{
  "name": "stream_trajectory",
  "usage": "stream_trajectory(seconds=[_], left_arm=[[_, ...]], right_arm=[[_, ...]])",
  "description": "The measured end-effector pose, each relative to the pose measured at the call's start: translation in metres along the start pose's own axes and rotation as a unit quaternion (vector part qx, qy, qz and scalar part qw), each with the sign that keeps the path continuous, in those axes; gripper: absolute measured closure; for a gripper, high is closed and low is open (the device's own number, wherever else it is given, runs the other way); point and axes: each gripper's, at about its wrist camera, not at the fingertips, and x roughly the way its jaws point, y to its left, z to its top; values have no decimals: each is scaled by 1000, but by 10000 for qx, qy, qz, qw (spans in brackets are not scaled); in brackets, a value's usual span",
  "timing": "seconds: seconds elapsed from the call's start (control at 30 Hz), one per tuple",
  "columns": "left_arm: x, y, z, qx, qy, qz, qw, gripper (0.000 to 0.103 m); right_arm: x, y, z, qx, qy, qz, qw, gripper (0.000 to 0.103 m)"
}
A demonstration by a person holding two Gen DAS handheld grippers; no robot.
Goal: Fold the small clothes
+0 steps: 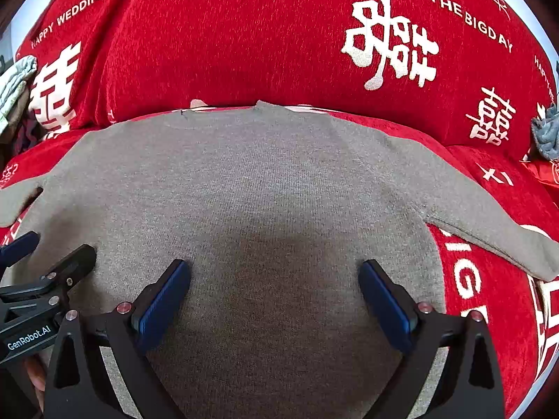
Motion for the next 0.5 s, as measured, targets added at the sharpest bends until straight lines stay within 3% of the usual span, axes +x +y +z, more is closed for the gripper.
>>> stream_trajectory(seconds=[0.5], left_arm=[[0, -1, 2, 9, 18, 32, 10000, 0]], right_arm=[[0, 0, 0, 4, 2, -4, 10000, 5]])
